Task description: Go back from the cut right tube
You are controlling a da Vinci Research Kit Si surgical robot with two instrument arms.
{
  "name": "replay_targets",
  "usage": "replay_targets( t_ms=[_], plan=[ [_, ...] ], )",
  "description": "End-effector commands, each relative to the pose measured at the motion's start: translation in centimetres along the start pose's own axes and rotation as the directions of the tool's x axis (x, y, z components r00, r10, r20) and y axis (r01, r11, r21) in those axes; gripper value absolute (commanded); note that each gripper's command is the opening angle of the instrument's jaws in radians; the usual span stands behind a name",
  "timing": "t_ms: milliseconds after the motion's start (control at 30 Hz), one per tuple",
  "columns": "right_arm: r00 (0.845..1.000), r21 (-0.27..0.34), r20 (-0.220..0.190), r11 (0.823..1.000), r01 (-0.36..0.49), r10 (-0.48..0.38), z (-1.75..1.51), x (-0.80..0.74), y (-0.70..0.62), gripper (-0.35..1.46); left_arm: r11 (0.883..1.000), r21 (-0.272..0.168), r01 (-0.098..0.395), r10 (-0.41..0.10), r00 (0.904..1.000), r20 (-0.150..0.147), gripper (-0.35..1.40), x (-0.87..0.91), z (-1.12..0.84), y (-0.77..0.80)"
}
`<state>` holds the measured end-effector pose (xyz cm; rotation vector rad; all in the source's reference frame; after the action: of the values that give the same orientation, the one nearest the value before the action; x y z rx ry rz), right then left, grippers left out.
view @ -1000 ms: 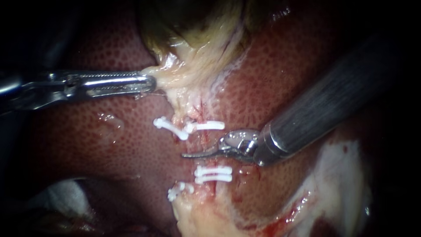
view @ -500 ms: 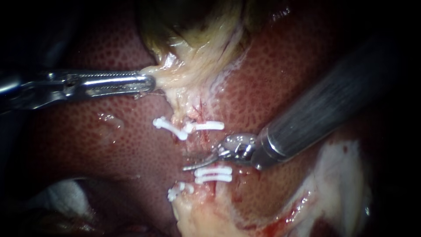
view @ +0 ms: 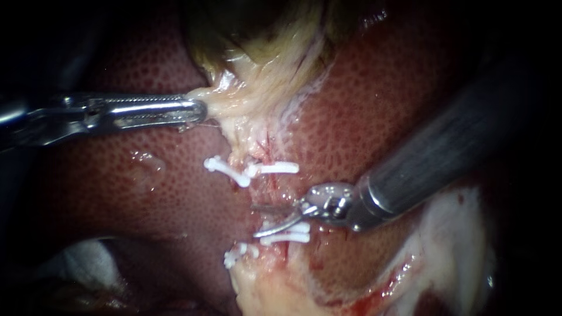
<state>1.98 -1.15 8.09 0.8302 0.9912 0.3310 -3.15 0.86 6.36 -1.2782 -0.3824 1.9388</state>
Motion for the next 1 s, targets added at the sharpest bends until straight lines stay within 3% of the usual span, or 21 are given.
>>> replay_targets(
  t_ms=[33, 167, 367, 500, 733, 1000],
  plan=[
    [1.0, -0.023, -0.005, 1.0, 0.019, -0.019, -0.07, 0.0, -0.01, 1.31, 1.0, 0.0, 0.0, 0.0, 1.0, 0.0, -0.35, 0.0, 0.0, -0.01],
    [0.994, -0.134, -0.011, 0.986, 0.102, -0.105, -0.47, 0.06, -0.06, 1.43, 1.0, -0.001, 0.0, 0.0, 1.0, 0.0, -0.35, -0.01, 0.0, -0.01],
    [0.985, -0.205, 0.004, 0.964, 0.172, -0.175, -1.0, 0.19, -0.12, 1.43, 1.0, -0.001, 0.0, 0.0, 1.0, 0.0, -0.35, -0.01, -0.01, -0.02],
    [0.978, -0.239, -0.018, 0.951, 0.198, -0.208, -1.28, 0.31, -0.16, 1.43, 1.0, -0.001, -0.001, 0.001, 1.0, 0.0, -0.35, -0.01, 0.0, -0.03],
    [0.971, -0.285, -0.035, 0.934, 0.218, -0.237, -1.5, 0.48, -0.21, 1.43, 1.0, -0.001, -0.001, 0.001, 1.0, 0.0, -0.35, -0.02, 0.01, -0.04],
    [0.97, -0.281, -0.035, 0.934, 0.222, -0.241, -1.51, 0.5, -0.23, 1.43, 1.0, 0.009, -0.014, 0.014, 0.9998, 0.012, -0.35, -0.14, 0.14, -0.04]
  ],
)
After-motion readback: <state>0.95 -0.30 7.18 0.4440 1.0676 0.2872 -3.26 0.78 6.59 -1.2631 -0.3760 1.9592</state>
